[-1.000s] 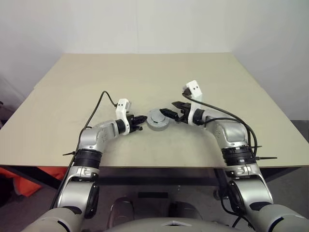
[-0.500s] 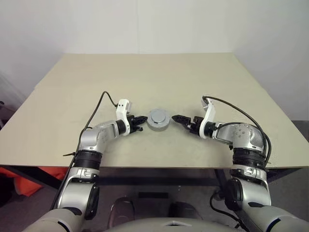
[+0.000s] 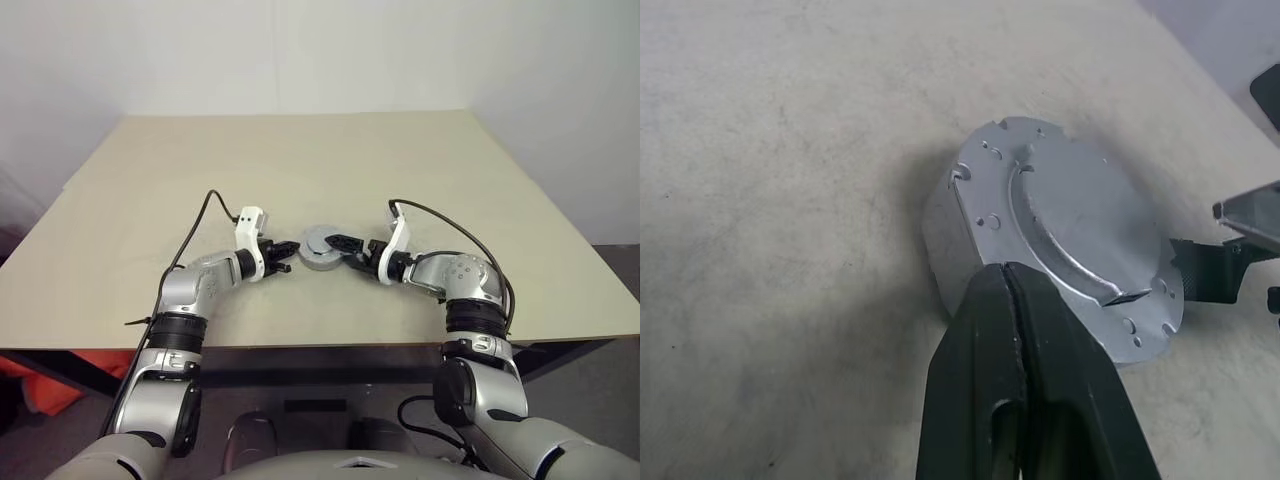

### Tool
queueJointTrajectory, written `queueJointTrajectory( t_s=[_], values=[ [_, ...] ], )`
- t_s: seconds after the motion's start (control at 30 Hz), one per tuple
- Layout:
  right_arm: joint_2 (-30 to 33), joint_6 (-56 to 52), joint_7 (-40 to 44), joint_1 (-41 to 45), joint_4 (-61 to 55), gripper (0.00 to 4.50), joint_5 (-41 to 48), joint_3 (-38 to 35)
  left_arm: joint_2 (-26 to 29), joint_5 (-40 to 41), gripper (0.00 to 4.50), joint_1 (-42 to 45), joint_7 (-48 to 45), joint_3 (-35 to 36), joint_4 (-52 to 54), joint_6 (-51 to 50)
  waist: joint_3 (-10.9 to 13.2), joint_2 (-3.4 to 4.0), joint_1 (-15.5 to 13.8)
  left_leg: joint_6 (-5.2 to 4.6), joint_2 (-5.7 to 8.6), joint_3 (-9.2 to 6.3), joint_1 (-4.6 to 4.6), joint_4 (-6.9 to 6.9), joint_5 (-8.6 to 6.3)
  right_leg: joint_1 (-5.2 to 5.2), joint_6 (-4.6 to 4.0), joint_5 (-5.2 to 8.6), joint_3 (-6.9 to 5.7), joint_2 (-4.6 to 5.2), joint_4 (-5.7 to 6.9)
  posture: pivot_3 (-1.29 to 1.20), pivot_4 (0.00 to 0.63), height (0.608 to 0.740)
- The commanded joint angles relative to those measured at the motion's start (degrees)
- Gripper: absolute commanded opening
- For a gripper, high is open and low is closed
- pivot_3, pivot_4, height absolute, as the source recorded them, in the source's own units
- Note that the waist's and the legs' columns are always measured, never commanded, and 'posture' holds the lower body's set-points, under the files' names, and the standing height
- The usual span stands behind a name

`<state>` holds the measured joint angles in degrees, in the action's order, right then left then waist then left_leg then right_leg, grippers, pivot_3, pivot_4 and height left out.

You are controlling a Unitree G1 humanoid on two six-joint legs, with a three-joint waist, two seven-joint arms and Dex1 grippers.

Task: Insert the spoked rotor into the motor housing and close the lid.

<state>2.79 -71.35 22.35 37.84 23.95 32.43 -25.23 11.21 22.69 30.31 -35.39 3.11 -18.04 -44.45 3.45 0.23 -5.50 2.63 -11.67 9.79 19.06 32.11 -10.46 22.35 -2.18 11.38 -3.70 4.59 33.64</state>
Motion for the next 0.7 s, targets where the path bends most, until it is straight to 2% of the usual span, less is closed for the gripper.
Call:
queueJointTrajectory(
  t_s=[0.03,0.47,0.57,0.7],
  values=[
    [-2.58,2.10,0.35,2.89,3.98,4.48,1.51,1.12,-1.24,0.38,0.00,-0.86,-0.79,-2.36,0.70,-1.45,0.00,0.00,0.09,0.04,-0.03,0.00,-0.01,0.01,0.03,0.00,0.00,0.00,-0.04,0.00,-0.02,0.00,0.000,0.740],
    [-4.91,7.37,-0.04,7.65,10.88,4.48,3.37,-1.25,-0.91,0.17,0.00,-1.56,-0.45,-1.81,1.60,-1.70,0.00,0.01,0.16,0.11,-0.10,0.01,0.02,-0.03,0.07,0.07,0.00,-0.01,-0.08,-0.06,-0.08,0.00,0.000,0.740],
    [-5.20,7.60,0.30,8.31,11.40,3.86,4.05,-1.56,-0.90,0.16,0.00,-1.55,-0.41,-1.69,1.57,-1.65,0.01,0.01,0.17,0.11,-0.10,0.01,0.05,-0.03,0.07,0.11,0.00,-0.01,-0.08,-0.06,-0.08,0.00,0.000,0.740],
    [-5.53,6.12,2.02,8.39,9.96,2.57,5.10,-0.91,-0.86,0.08,0.00,-1.55,-0.44,-1.62,1.54,-1.60,0.02,0.02,0.17,0.12,-0.10,0.02,0.29,-0.06,0.08,0.35,-0.01,-0.01,-0.07,-0.07,-0.06,0.00,0.000,0.740]
  ],
)
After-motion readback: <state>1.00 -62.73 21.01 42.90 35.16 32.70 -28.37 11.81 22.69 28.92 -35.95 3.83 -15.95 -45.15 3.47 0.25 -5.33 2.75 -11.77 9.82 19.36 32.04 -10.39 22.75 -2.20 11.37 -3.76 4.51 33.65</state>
